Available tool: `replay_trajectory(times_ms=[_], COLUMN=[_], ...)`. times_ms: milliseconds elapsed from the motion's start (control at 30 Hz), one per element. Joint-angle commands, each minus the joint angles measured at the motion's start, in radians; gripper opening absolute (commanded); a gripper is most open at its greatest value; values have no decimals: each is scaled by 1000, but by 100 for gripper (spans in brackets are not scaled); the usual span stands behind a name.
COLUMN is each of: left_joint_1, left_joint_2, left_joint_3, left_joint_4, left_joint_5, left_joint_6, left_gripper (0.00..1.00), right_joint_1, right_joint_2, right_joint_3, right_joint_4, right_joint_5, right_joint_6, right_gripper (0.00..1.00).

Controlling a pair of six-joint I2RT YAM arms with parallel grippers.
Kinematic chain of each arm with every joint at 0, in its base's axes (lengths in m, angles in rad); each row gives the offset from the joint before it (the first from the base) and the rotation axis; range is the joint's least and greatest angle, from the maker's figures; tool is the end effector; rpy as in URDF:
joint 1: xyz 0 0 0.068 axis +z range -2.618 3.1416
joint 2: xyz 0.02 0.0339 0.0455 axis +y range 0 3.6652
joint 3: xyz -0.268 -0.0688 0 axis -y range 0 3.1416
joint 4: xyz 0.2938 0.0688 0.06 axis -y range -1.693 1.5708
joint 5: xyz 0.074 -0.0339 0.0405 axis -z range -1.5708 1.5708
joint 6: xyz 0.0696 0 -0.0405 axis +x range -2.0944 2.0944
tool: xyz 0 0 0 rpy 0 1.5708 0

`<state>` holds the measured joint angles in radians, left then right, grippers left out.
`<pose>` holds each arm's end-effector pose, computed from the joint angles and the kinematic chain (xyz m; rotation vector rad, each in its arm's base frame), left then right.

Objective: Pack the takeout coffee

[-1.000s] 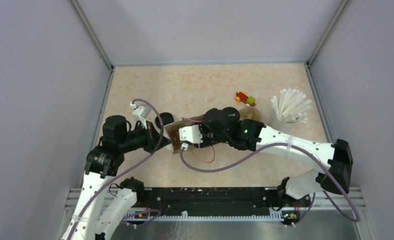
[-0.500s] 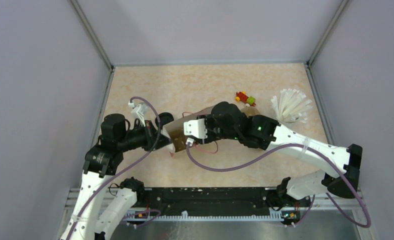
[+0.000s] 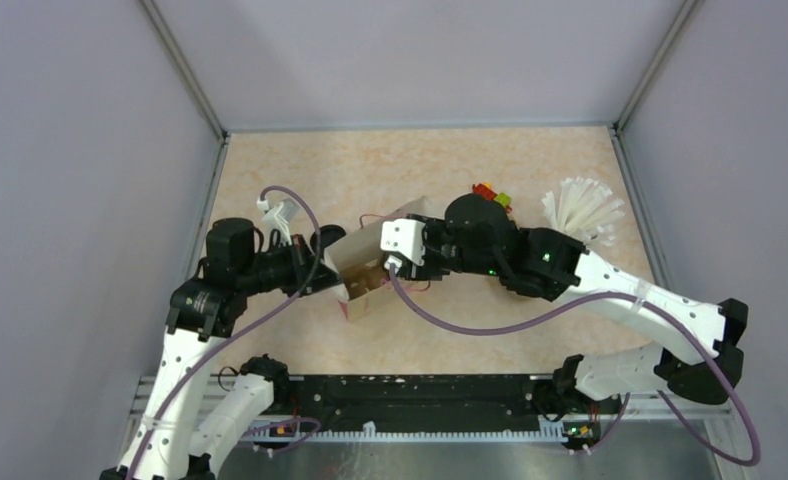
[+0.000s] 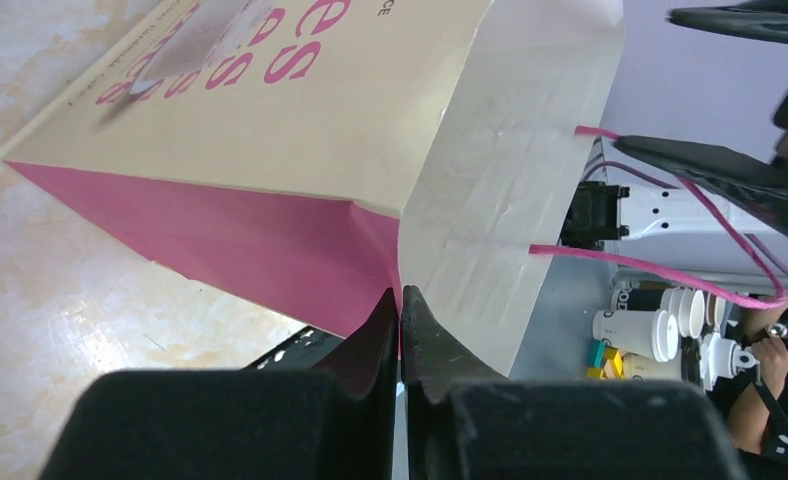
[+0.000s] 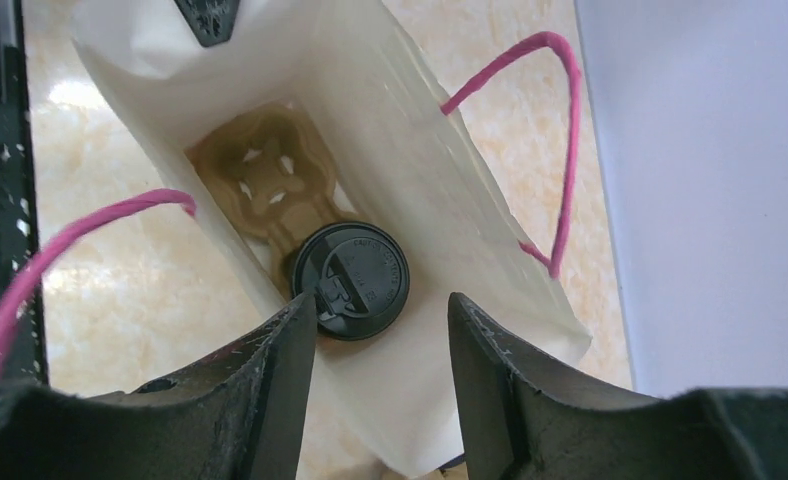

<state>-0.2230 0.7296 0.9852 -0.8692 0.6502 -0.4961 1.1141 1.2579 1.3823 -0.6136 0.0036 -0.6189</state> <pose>0.1810 -0.0842 0.3500 0.0825 2.2553 -1.1072 0.1538 0.3125 0.3970 -1.5789 1.3445 0.3016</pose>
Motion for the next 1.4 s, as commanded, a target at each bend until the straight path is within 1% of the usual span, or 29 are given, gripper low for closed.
replay_trajectory(times_ms=[0,133,233,300,367,433,533,633,700,767,800,867,900,933,1100,1167,1267,1367], left_joint_1=[4,4,4,4,4,4,4,4,4,4,4,4,4,4,4,4,4,4], left_joint_2=[-2,7,17,19,19,17,21,31,38,51,59,77,96,110,201,243,299,370], left_joint_3=[47,72,92,99,108,117,133,165,193,233,254,298,334,360,512,572,614,652], left_joint_4=[7,-8,-34,-42,-58,-71,-92,-118,-144,-177,-193,-225,-236,-239,-228,-219,-153,-70], left_joint_5=[-32,-58,-80,-88,-102,-113,-123,-137,-160,-195,-216,-260,-273,-276,-333,-408,-471,-464], left_joint_6=[-22,-34,-39,-40,-37,-26,-4,15,31,51,63,85,98,111,156,175,233,216], left_gripper=[7,8,12,15,22,25,32,45,58,72,77,88,97,98,99,99,99,99], right_joint_1=[-11,-10,-11,-10,-10,-11,-10,-10,-11,-10,-11,-11,-10,-10,-10,-10,-11,-11], right_joint_2=[-73,-101,-114,-125,-136,-145,-139,-144,-154,-152,-149,-133,-121,-107,-54,-49,-48,-16], right_joint_3=[48,41,32,15,2,-5,5,2,-8,-9,-7,7,21,38,120,131,164,244], right_joint_4=[103,164,209,241,271,288,275,276,299,302,297,265,239,210,69,19,-51,-199], right_joint_5=[-36,-35,-11,36,85,120,164,234,271,275,275,288,300,315,427,462,443,461], right_joint_6=[119,202,263,291,315,342,383,432,476,520,544,606,667,704,903,962,992,1007], right_gripper=[51,54,54,55,56,56,62,63,65,68,70,82,87,90,92,92,92,93])
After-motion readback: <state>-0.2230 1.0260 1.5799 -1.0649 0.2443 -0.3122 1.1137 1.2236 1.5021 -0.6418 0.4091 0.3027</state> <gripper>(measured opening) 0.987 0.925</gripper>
